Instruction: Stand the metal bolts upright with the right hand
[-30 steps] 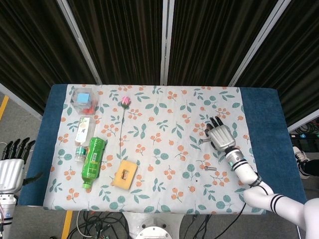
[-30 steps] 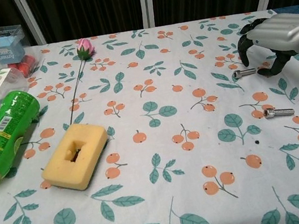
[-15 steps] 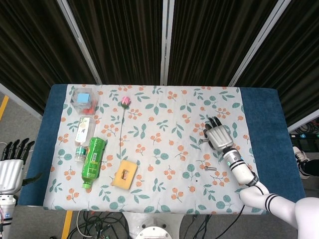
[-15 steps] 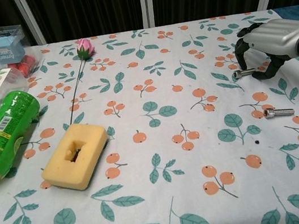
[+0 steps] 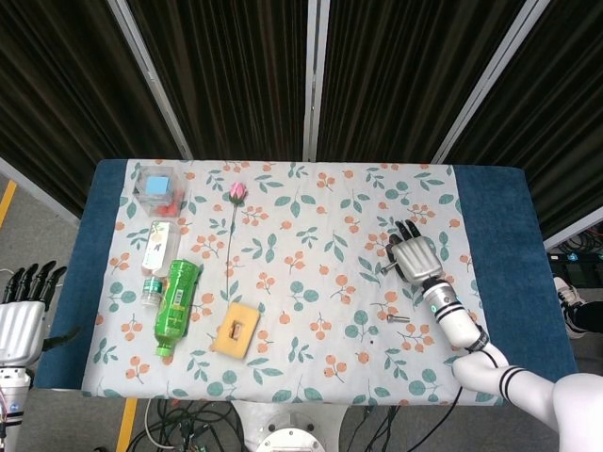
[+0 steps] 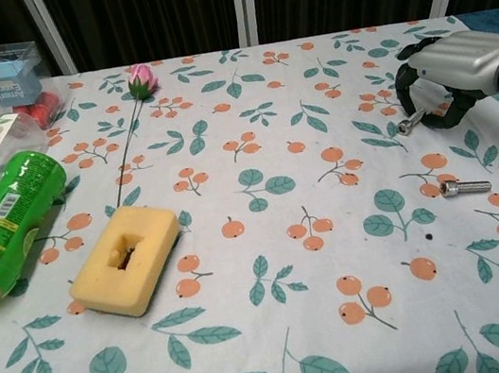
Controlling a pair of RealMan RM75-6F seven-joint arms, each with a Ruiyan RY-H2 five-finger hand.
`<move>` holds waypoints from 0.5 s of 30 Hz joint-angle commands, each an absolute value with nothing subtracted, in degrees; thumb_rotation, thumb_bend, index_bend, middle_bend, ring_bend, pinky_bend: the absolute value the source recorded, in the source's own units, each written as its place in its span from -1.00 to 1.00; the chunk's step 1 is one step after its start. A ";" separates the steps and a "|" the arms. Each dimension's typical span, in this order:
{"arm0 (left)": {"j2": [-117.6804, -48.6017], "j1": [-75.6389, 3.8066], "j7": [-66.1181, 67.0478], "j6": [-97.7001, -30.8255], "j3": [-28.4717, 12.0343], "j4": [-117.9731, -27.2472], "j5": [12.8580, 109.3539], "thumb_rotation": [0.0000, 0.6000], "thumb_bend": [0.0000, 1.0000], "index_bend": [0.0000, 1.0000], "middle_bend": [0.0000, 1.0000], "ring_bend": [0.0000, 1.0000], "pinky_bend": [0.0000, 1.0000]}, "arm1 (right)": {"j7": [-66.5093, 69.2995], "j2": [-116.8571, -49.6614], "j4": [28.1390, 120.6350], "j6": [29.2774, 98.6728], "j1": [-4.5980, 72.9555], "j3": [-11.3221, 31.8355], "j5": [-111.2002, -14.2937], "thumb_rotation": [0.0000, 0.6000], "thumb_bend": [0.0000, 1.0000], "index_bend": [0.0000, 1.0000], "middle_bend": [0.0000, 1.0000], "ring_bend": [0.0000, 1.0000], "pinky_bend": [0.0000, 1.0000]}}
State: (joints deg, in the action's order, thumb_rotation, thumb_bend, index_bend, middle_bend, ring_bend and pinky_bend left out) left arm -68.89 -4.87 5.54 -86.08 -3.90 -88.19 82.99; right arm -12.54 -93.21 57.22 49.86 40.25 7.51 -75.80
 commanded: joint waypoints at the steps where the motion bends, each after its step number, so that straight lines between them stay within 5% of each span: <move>1: -68.87 -4.92 5.64 -86.05 -3.87 -88.24 83.09 1.00 -1.00 -0.74 -0.87 -1.00 -1.00 | -14.10 -92.31 57.55 50.26 41.26 7.80 -76.63 1.00 -0.28 0.18 -0.43 -1.00 -0.99; 15: -69.03 -4.54 5.23 -86.08 -3.67 -88.17 82.83 1.00 -1.00 -0.74 -0.87 -1.00 -1.00 | -29.80 -94.45 51.14 49.51 47.99 6.74 -80.73 1.00 -0.28 0.23 -0.40 -0.99 -1.00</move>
